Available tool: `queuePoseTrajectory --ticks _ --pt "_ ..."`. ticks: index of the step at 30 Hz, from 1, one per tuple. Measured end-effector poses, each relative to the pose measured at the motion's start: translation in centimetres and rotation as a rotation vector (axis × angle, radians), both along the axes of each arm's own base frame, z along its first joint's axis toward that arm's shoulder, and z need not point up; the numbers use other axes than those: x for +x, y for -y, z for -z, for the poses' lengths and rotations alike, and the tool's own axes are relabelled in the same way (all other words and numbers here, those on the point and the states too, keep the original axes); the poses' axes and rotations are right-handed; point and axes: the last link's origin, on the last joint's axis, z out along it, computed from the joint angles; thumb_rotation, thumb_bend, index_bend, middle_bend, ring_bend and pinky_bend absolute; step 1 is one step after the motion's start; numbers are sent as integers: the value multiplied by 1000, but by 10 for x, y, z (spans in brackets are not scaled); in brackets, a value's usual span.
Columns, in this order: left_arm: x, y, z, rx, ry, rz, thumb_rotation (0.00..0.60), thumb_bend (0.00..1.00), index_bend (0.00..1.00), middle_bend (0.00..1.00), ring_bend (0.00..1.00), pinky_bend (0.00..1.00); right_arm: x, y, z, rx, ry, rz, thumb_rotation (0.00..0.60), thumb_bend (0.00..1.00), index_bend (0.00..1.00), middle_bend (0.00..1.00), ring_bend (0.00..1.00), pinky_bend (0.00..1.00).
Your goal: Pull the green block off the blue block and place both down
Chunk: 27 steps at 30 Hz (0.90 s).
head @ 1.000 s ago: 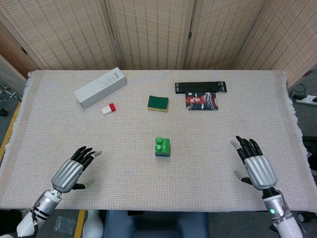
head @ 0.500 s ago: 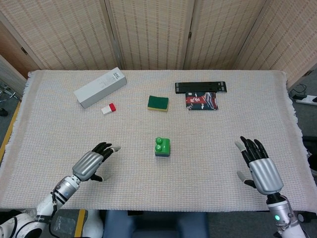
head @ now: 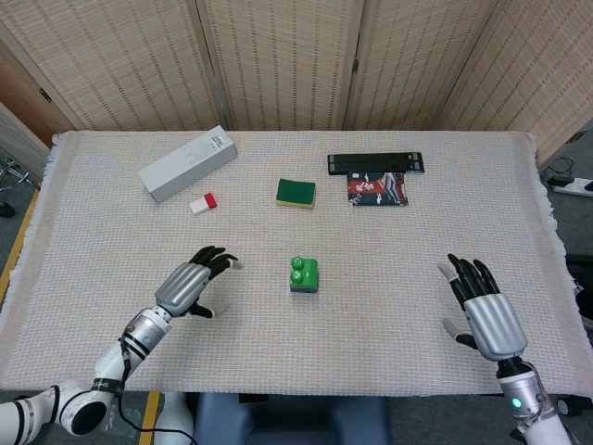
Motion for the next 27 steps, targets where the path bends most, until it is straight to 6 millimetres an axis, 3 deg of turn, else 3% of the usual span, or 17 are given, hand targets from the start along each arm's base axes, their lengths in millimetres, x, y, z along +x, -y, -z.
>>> queuePoseTrajectory --ticks 8,17,22,27 --pt "10 -15 10 22 -34 1 600 316 237 193 76 0 -2 4 2 8 -6 14 600 322 0 0 0 0" --pt "31 -25 25 39 -41 25 600 310 86 210 57 0 -4 9 6 12 -21 34 600 323 0 0 0 0" --pt "41 -28 36 15 -61 27 600 308 96 218 53 0 -4 11 8 17 -21 40 600 322 0 0 0 0" --pt "57 -32 52 2 -77 27 600 309 201 235 55 0 -5 12 6 15 -13 44 600 323 0 0 0 0"
